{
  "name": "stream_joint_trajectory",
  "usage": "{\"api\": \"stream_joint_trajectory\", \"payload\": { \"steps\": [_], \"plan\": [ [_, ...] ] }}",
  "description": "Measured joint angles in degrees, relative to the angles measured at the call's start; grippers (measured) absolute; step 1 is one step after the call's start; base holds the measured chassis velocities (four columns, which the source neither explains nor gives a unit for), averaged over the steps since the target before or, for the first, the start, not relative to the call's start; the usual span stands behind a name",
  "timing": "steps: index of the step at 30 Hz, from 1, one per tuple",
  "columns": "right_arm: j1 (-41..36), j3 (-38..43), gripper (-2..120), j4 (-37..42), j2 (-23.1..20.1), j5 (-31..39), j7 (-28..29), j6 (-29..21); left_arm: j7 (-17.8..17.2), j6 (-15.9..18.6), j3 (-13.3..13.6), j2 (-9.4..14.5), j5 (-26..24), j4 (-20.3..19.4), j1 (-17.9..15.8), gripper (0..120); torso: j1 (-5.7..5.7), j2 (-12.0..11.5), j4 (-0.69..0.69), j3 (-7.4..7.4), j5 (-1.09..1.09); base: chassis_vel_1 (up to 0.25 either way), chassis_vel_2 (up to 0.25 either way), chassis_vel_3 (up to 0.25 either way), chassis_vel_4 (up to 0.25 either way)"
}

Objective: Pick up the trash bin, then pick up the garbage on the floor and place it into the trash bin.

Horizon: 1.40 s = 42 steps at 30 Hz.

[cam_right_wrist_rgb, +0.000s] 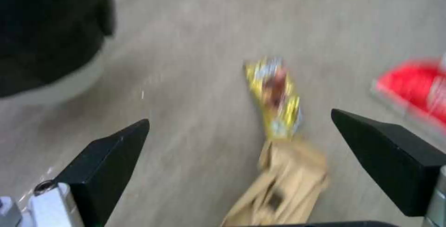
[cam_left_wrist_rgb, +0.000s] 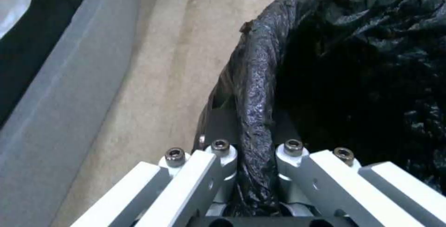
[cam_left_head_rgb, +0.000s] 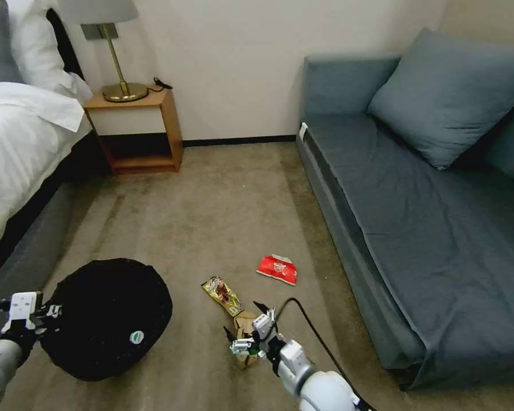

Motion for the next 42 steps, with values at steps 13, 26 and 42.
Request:
{"api": "stream_joint_trajectory", "payload": {
  "steps": [13, 26, 42],
  "plan": [
    [9.97, -2.28, 100, -14.93, 7.8, 13.74, 13.91, -15.69, 0.0, -0.01, -0.7, -0.78, 0.21, -1.02, 0.82, 5, 0.0, 0.0, -0.01, 0.0, 0.0, 0.0, 0.0, 0.0, 0.0],
    [12.34, -0.42, 79, -25.06, 12.61, 16.84, 15.85, -16.81, -0.01, -0.06, -1.0, -0.54, 0.21, -1.23, 0.96, 5, 0.0, 0.0, -0.01, 0.01, 0.0, 0.0, 0.0, 0.0, 0.0],
    [12.12, 0.23, 25, -25.98, 12.76, 16.43, 12.83, -14.77, -0.04, -0.06, -0.63, -0.79, 0.19, -1.07, 0.84, 5, 0.0, 0.0, -0.01, 0.01, 0.0, 0.0, 0.0, 0.0, 0.0]
  ]
}}
